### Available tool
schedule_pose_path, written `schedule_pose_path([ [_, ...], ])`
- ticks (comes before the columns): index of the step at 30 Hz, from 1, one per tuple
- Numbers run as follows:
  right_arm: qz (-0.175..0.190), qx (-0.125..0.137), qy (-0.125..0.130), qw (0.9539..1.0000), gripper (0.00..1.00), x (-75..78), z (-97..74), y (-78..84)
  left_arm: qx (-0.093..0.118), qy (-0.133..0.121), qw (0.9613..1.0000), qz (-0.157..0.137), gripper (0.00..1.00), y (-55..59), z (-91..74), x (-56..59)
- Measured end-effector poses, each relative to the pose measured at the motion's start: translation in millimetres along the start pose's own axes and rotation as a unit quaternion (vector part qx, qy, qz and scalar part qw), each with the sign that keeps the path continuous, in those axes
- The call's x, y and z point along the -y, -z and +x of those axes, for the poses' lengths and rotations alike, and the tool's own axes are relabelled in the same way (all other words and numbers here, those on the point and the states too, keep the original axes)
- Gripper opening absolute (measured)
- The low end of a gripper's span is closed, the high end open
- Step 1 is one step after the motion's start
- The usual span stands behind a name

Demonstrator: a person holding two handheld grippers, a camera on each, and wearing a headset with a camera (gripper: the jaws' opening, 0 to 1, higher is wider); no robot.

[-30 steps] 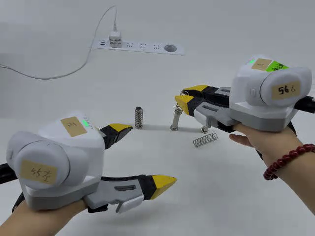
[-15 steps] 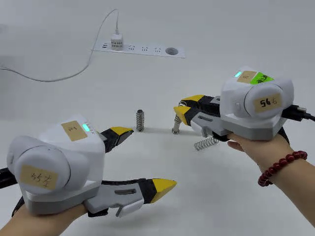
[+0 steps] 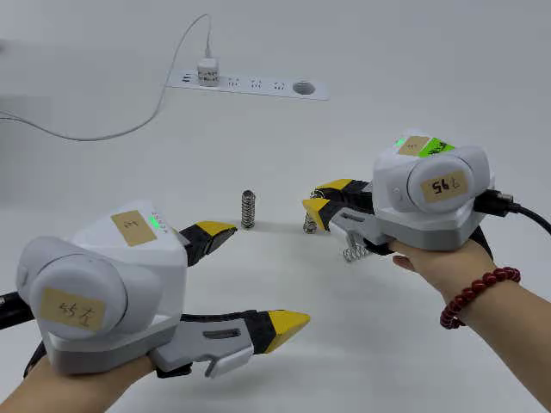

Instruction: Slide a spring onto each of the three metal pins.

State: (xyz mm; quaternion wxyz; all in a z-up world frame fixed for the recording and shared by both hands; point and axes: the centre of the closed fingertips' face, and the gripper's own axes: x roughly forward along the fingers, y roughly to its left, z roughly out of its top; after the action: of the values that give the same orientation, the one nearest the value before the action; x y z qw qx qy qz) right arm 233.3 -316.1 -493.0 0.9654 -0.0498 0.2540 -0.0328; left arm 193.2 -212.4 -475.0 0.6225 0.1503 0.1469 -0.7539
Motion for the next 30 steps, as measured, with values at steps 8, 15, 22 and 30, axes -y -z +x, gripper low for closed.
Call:
schedule_pose_path([
  [8,0.015,-0.009,0.000,0.9998,0.12,-0.2,2.4,5.6,-0.001,-0.002,1.0000,0.000,0.70,0.8,-1.3,-1.9],
  [15,0.021,-0.010,-0.009,0.9997,0.14,-3.7,2.2,5.5,0.002,-0.003,1.0000,0.004,0.70,-2.0,-1.6,-1.7],
  [22,0.034,0.001,-0.007,0.9994,0.23,-6.0,-13.8,-2.2,0.004,-0.005,0.9999,0.008,0.68,-5.9,-1.3,-2.2],
  [30,0.058,0.023,-0.013,0.9980,0.28,-7.8,-34.5,-11.9,0.005,-0.007,0.9999,0.009,0.63,-10.3,3.4,-4.1],
])
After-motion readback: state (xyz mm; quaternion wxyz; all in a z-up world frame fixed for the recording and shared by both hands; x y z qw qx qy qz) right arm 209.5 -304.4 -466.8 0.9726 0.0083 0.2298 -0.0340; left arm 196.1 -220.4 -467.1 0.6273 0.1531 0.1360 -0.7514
